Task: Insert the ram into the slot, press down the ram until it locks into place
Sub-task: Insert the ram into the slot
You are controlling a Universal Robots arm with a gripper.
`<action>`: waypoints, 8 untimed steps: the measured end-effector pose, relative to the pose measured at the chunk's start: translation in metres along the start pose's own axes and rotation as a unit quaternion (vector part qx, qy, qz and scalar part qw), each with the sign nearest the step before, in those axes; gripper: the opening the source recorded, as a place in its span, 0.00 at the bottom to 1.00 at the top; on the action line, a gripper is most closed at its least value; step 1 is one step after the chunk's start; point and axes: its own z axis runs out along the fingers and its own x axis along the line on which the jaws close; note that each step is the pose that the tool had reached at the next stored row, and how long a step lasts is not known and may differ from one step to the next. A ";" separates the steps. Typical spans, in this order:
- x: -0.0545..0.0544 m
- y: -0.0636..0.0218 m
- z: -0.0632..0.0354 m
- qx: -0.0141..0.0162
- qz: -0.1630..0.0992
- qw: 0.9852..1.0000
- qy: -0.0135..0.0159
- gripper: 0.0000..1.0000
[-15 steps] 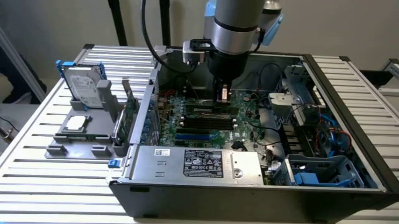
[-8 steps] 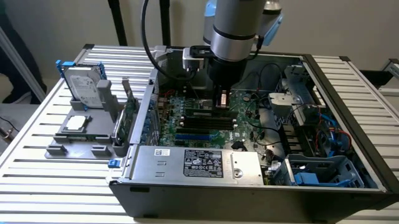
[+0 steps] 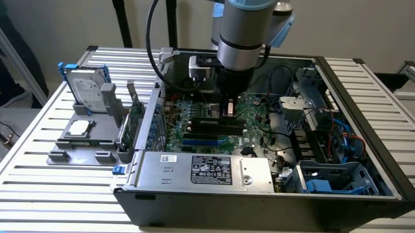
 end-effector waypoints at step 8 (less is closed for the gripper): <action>-0.010 0.0005 0.0147 0.000 0.000 1.000 0.000 0.14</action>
